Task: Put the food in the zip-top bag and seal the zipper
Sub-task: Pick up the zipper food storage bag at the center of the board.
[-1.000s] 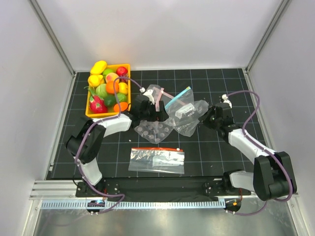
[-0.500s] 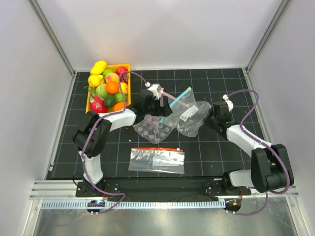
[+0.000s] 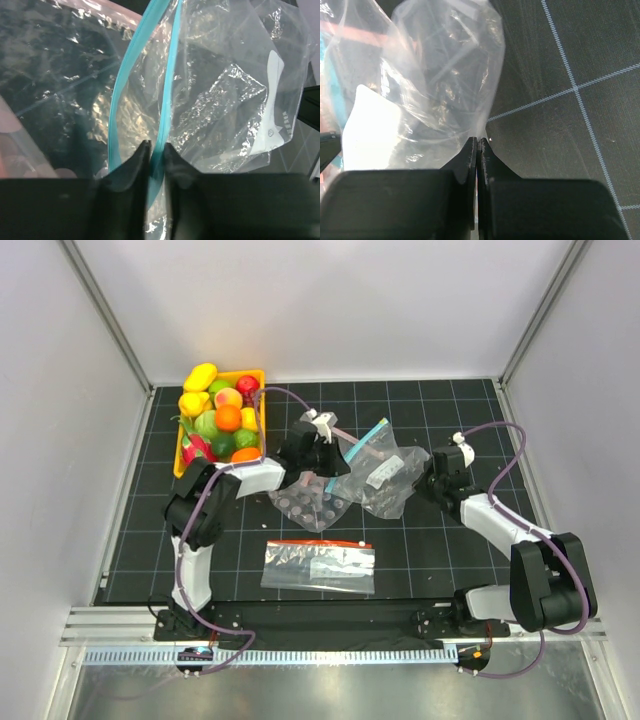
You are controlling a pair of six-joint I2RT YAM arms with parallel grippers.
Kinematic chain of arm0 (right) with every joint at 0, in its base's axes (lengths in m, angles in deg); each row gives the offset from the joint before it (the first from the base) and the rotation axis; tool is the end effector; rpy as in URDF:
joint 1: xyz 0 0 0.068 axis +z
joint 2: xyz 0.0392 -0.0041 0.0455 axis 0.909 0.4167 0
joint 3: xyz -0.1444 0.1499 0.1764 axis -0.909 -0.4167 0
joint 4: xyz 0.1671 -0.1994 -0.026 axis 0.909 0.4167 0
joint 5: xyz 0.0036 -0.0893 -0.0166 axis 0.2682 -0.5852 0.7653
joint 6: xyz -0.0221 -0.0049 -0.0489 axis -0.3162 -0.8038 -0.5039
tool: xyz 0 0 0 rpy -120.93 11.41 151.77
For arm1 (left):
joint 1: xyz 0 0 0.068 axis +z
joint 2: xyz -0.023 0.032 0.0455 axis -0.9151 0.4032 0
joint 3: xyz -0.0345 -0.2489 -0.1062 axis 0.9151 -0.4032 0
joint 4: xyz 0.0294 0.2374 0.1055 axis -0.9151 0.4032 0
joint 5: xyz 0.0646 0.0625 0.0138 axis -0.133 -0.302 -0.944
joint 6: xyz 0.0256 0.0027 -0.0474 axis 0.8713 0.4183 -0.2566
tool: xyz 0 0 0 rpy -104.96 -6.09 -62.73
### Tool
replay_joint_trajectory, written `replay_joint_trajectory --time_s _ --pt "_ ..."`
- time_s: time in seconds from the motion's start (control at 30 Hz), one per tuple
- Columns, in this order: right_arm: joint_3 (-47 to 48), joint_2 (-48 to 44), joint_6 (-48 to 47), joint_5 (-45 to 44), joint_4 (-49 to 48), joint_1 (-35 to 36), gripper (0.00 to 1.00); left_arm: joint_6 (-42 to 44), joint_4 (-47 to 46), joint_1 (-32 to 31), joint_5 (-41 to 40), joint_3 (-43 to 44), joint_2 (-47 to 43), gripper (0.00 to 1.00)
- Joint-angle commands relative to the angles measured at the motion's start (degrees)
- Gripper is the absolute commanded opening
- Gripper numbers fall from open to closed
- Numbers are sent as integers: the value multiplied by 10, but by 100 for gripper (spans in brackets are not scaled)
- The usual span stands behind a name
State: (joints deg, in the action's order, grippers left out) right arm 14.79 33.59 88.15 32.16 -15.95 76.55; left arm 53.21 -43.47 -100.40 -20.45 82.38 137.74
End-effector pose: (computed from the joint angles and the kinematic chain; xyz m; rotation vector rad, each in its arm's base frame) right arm 0.2590 0.0472 0.1892 0.6164 2.2525 0.3144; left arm 0.3550 -0.2546 0.1703 0.2741 2.2368 -0.9872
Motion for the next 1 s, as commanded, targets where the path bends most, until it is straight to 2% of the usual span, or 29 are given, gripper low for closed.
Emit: replay_joint_trajectory --time_s 0.0,0.07,0.17,0.2,0.23,0.27,0.3,0.47,0.63,0.83,0.97 --pt "15 -13 -9 -12 -14 2 1 -37 -56 -2 81 21 15 14" --pt "13 -22 -10 -13 -14 2 2 -61 -84 -2 112 16 10 0" --pt "2 -57 -19 -11 -18 2 14 -57 -96 -9 102 -6 -24 0" --pt "1 -82 -23 -9 -17 2 51 -50 -93 -12 89 -16 -34 0" --pt "-3 -97 -30 -6 -19 2 67 -43 -78 -20 75 -22 -44 0" --pt "-9 -111 -33 -8 -19 3 76 -32 -73 -23 42 -27 -63 0" --pt "-9 -146 -37 -16 -9 6 79 -26 -64 -29 25 -38 -71 0" --pt "-3 -240 -66 -83 26 44 81 22 -11 -92 -78 -30 -92 0" --pt "13 -247 -85 -109 36 97 80 120 74 -187 -237 17 -95 0" --pt "39 -178 -80 -59 40 99 76 133 80 -225 -264 19 -108 0" --pt "54 -150 -71 -67 57 100 74 147 81 -242 -294 17 -114 0"
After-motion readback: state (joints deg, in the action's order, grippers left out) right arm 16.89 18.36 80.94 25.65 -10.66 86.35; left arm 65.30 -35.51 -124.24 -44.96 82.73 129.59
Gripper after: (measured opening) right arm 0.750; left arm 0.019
